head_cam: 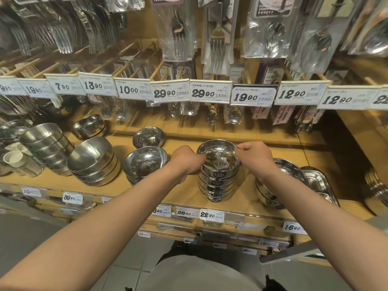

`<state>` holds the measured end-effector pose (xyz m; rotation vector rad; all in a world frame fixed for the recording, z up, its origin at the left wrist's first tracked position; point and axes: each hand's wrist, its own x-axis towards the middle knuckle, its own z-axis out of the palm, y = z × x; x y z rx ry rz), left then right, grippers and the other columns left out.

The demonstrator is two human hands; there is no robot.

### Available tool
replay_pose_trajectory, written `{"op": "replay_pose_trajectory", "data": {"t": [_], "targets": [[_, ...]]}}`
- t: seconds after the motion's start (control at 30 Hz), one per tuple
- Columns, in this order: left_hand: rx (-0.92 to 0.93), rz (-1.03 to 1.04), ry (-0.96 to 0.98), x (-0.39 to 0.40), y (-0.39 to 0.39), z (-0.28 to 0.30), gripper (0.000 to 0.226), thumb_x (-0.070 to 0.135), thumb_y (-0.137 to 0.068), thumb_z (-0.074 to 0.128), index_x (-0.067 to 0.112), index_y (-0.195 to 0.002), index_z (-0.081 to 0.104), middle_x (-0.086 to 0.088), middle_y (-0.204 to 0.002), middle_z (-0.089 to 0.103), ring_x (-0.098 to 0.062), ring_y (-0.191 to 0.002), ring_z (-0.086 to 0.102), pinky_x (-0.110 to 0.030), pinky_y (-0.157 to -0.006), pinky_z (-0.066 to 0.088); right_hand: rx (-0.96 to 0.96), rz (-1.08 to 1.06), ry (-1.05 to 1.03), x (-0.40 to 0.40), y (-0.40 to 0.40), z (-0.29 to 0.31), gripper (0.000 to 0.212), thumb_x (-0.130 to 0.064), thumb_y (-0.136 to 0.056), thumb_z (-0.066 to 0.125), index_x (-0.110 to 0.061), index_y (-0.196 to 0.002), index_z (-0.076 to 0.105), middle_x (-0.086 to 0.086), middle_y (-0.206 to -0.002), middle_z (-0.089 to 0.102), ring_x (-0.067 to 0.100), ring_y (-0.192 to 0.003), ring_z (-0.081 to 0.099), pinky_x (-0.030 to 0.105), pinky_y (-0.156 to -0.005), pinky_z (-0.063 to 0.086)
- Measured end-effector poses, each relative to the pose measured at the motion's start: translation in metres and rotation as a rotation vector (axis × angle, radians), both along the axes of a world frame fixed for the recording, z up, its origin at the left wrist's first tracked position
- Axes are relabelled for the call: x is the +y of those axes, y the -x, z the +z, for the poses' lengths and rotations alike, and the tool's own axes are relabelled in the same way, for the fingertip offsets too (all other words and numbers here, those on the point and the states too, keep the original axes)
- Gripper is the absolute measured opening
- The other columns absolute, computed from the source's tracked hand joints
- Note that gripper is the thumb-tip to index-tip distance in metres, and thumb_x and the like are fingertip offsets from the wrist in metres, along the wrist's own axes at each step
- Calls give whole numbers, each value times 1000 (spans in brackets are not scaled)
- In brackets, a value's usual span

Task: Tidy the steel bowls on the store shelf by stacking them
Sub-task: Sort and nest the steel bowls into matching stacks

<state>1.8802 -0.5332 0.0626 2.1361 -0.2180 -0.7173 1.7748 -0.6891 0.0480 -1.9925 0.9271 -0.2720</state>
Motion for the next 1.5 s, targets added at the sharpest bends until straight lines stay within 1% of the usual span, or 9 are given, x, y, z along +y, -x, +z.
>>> {"op": "replay_pose_trajectory", "data": {"t": [0.13, 0.43, 0.6, 0.7, 0.8, 0.93, 1.1, 1.37, 1.5], "targets": [[-4, 15, 11, 0, -3, 1, 13, 11, -89, 66, 6, -79, 59, -12, -77, 71, -25, -69, 73, -42, -78, 64, -16, 3, -14, 1, 1, 0, 46, -11, -89, 61, -19, -46, 49, -11, -46, 42, 13, -55, 40, 27, -55, 37], [10, -6, 1, 3, -4, 0, 12, 12, -87, 67, 8, -78, 60, -12, -84, 70, -22, -68, 68, -40, -78, 64, -2, -1, -29, 1, 3, -1, 21, -19, -91, 64, -6, -82, 77, 4, -91, 76, 24, -91, 68, 46, -89, 58], [3, -11, 8, 10, -6, 0, 20, 26, -90, 68, 10, -83, 58, -5, -90, 61, -19, -79, 62, -31, -69, 63, -54, 15, -102, 0, 11, 2, 23, -24, -95, 60, -12, -85, 77, -14, -79, 66, 9, -75, 58, 28, -64, 49], [-55, -8, 30, 25, -12, 7, 26, 35, -90, 69, 11, -91, 59, -7, -97, 62, -20, -88, 64, -26, -60, 57, -110, -9, -140, -11, 28, 13, 18, -26, -98, 58, -22, -90, 74, -9, -89, 69, 13, -84, 63, 31, -75, 55], [-123, 48, 105, 41, -18, 14, 22, 34, -90, 67, 12, -94, 64, -8, -98, 67, -22, -88, 68, -36, -73, 61, -167, -110, -158, -35, 61, 18, 16, -26, -99, 58, -28, -88, 70, -2, -90, 70, 16, -85, 65, 31, -77, 58], [-157, 35, 179, 41, 1, 25, 15, 28, -91, 65, 13, -91, 66, -7, -93, 68, -20, -86, 67, -28, -65, 57, -63, -236, -135, -60, 102, 2, 33, -25, -96, 55, 3, -86, 68, 8, -74, 60, 22, -73, 55, 35, -70, 46], [-119, -120, 211, 10, 49, 30, 11, 24, -92, 62, 16, -86, 68, -2, -86, 70, -19, -78, 66, -42, -81, 61, -37, -323, -177, -66, 132, -19, 27, -23, -92, 60, -8, -71, 69, 3, -70, 62, 20, -71, 57, 34, -67, 46], [47, -370, 134, -52, 103, -5, 16, 24, -90, 61, 20, -75, 66, 5, -72, 68, -16, -75, 67, -49, -88, 60, 38, -428, -143, -68, 157, -53, 25, -40, -96, 59, -21, -106, 70, 4, -107, 70, 29, -104, 63, 38, -88, 49], [112, -343, 12, -94, 124, -47, 32, 37, -96, 58, 11, -114, 61, 0, -98, 65, -25, -101, 66, -43, -95, 56, 118, -416, -116, -72, 148, -64, 48, -30, -97, 59, -13, -142, 55, 12, -134, 64, 32, -123, 58, 33, -97, 44]]}}
